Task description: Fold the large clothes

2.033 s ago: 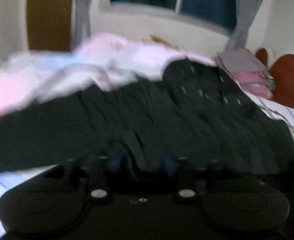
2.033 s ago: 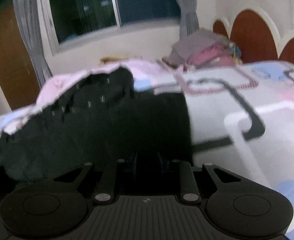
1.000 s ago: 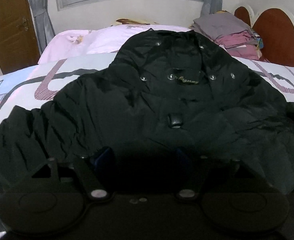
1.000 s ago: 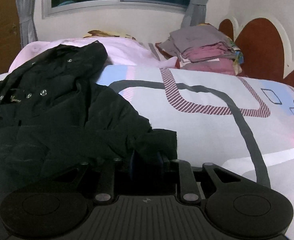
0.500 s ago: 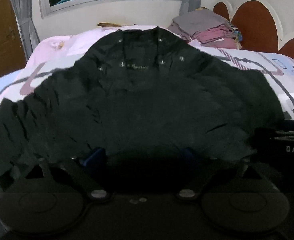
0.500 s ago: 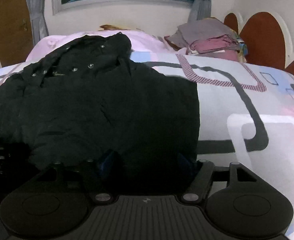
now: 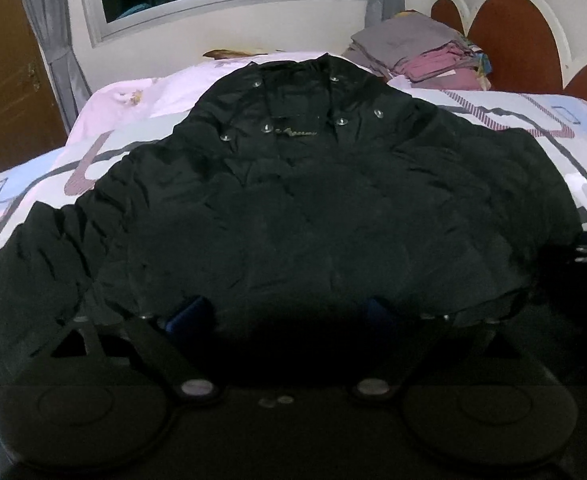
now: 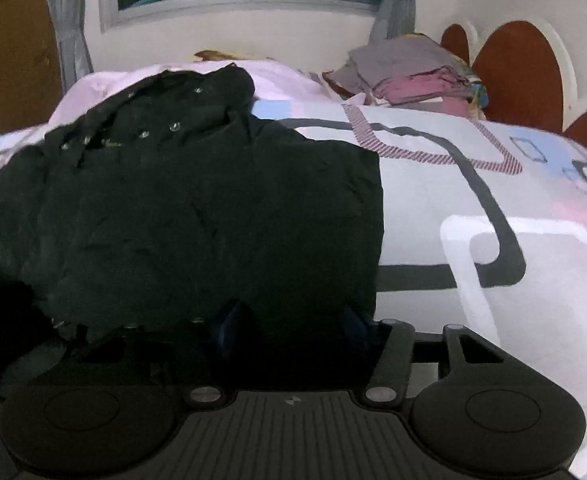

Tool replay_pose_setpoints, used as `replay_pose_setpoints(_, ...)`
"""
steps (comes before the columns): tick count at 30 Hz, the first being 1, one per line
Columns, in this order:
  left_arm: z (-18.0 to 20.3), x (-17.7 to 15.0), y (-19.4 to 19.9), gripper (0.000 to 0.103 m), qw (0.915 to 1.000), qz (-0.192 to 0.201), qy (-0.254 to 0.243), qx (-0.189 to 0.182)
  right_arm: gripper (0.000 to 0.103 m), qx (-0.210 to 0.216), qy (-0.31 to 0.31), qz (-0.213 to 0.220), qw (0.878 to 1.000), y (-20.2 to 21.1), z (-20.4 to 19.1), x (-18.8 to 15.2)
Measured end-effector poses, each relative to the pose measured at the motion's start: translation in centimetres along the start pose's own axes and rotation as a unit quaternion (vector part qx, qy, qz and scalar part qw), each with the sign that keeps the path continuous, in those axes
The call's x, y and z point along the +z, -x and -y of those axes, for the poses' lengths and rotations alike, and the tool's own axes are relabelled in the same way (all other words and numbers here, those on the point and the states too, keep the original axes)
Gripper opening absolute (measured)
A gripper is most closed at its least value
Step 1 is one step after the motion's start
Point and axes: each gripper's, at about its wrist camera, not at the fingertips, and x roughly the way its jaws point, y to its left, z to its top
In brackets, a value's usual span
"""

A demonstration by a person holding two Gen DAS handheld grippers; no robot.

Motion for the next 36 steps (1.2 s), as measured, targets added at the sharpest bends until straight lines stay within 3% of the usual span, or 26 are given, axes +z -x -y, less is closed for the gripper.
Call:
replay_pose_setpoints(14, -2.4, -0.9, 4.4, 0.091, 0.9988, 0.024, 0.043, 0.004, 0.055, 0.005, -0.023, 0.038, 0.999, 5.6, -1.8, -0.8)
replay_pose_setpoints(18, -6.5, -2.7, 7.0, 0.074, 0.9946, 0.045, 0.088, 0.034, 0.055, 0.004, -0.027, 0.048, 0.998, 6.6, -2.8, -0.6)
replay_pose_setpoints(23, -13.5, -6.3, 9.7, 0.067, 0.9786, 0.051, 0.175, 0.095, 0.055, 0.016, -0.029, 0.068, 0.997, 7.9, -6.0, -1.0)
replay_pose_setpoints(28, -19.0, -9.5, 11.2, 0.060, 0.9657, 0.037, 0.217, 0.137, 0.055, 0.041, -0.011, 0.076, 0.996, 8.5, -9.9, -2.1)
replay_pose_setpoints(36, -25.2, -14.1, 13.1, 0.057, 0.9383, 0.023, 0.306, 0.159, 0.055, 0.024, -0.010, 0.075, 0.997, 8.2, -11.6, -2.3)
